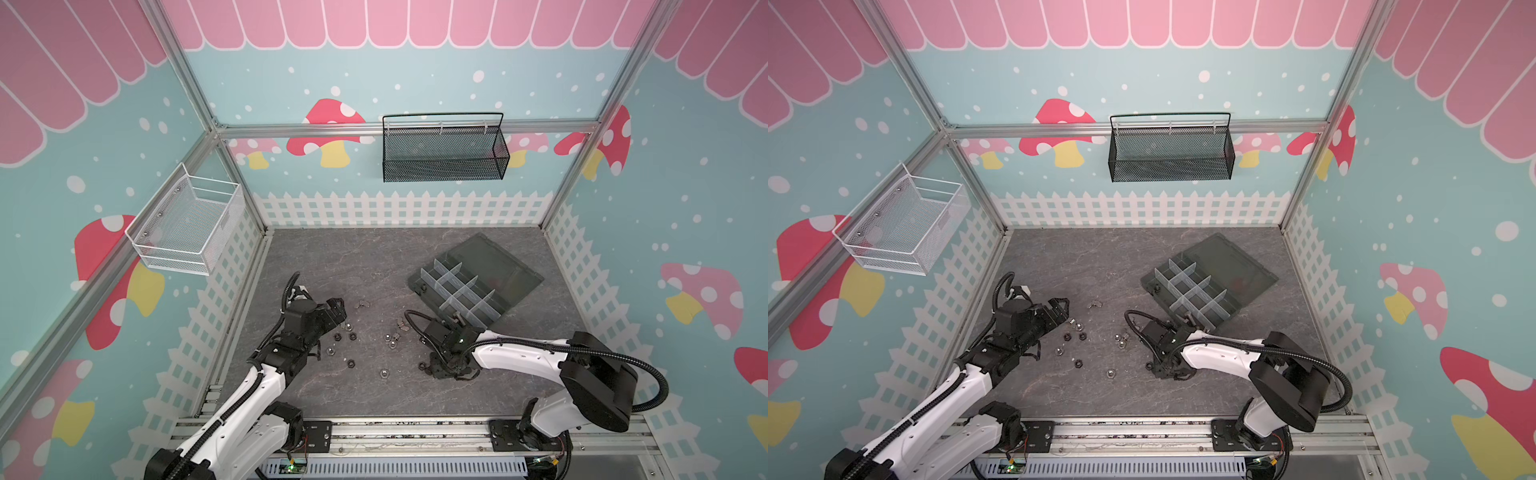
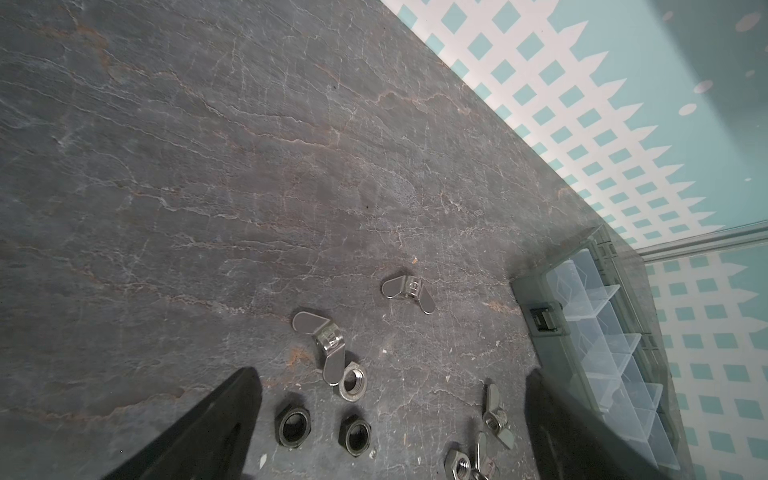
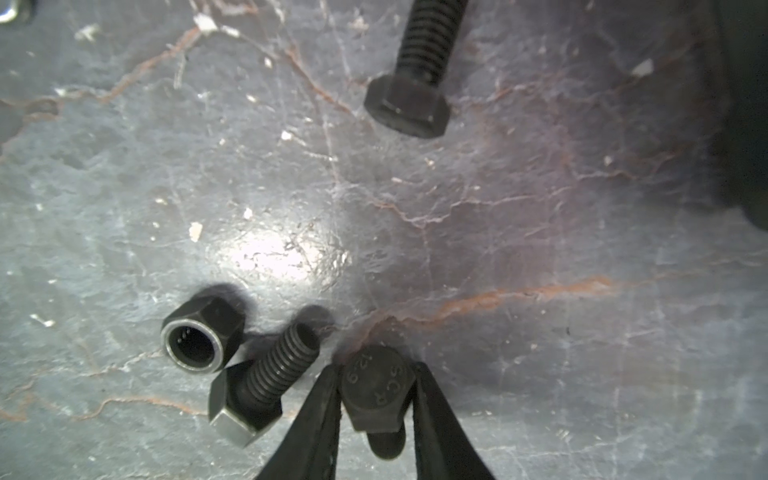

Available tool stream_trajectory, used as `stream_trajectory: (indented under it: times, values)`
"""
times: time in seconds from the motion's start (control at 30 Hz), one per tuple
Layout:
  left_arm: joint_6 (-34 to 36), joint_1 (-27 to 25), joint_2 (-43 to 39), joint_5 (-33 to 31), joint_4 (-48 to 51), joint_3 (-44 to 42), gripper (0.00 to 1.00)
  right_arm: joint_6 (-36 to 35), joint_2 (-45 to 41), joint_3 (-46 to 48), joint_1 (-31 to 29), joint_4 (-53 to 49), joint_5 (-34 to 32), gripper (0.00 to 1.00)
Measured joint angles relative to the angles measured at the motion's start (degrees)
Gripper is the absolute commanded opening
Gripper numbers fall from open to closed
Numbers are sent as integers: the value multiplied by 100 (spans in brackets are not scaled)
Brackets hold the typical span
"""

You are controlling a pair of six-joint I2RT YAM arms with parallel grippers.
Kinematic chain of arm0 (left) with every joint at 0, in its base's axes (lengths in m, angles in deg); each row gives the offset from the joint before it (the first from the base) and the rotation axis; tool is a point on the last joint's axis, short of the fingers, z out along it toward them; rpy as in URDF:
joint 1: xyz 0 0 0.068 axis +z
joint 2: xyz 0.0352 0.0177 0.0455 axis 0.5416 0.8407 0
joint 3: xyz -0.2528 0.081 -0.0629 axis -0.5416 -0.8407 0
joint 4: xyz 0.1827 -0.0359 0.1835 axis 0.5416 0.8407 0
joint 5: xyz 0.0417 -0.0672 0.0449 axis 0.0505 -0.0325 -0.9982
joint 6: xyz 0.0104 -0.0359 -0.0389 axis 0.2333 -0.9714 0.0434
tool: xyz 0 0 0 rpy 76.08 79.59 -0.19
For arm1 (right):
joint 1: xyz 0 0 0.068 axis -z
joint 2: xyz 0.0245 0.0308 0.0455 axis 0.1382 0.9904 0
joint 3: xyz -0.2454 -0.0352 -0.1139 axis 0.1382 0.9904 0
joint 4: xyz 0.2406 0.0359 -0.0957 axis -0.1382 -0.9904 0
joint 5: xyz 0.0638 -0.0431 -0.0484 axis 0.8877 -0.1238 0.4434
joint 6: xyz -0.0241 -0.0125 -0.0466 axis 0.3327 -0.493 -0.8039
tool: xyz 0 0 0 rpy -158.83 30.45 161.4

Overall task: Sort the screws and nuts into containers
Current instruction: 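Close the right gripper on a black hex bolt head and lift it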

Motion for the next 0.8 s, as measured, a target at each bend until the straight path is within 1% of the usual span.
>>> stream_trajectory:
  times: [0.33,0.53,0.8]
  values:
    - [0,0,9,0,0,0,100,-164,127,-149,7,-72,-70,13]
    - [2,0,13,0,0,0,100,-177,111,-153,13,-68,-120,12]
    - [0,0,57,0,0,0,100,-155,0,-146,68,-74,-380,10]
